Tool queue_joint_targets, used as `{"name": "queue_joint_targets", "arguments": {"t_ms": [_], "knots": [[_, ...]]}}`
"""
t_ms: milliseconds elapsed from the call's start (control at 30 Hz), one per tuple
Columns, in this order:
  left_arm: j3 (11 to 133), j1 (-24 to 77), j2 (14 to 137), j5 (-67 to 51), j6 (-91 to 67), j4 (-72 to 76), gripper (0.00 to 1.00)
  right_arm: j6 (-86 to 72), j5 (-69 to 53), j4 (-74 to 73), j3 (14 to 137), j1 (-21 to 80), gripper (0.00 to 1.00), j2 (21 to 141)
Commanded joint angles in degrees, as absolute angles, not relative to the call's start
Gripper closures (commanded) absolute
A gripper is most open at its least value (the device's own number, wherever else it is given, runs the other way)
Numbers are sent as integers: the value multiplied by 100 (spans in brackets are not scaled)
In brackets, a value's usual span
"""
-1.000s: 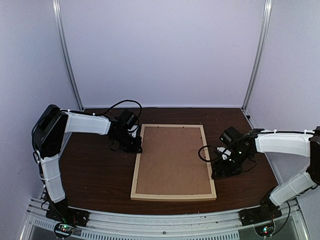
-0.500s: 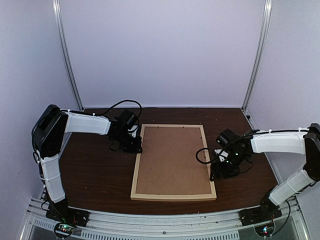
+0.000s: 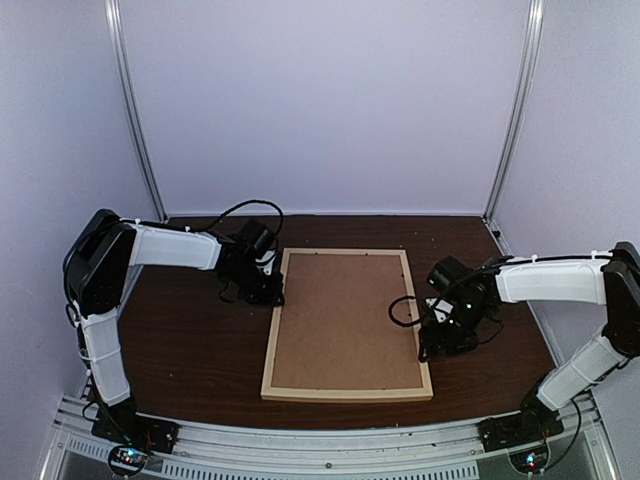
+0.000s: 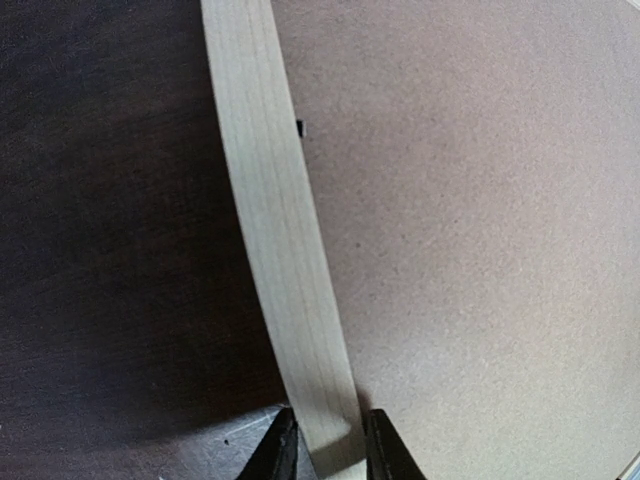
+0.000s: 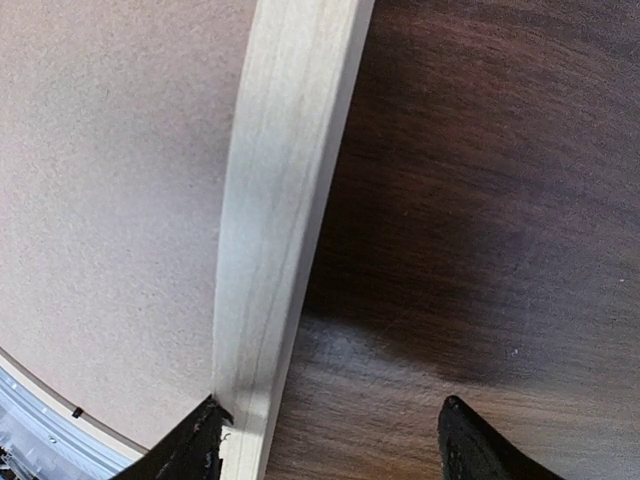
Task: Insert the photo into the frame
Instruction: Press the fastener onto the backboard.
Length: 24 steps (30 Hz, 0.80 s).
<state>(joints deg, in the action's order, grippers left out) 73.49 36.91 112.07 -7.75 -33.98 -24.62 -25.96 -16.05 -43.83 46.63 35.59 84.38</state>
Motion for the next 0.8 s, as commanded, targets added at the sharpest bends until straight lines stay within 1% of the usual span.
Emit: {"name": "queue_joint_targets", "arguments": {"t_ms": [0,367,767], "knots": [[7188,3691,11229,-757,-3338,-2443,76,-2777,-1486,-3906,4638,3844,27,8852],[7161,3691,11226,-783,-3350,-2417,76,-3014,-1508,-3662,4757,4197,27,9293],[7093,3769,11224,-767,-3375,-2391,77,-3164,-1490,-3570,4985,4289,27,9540]]}}
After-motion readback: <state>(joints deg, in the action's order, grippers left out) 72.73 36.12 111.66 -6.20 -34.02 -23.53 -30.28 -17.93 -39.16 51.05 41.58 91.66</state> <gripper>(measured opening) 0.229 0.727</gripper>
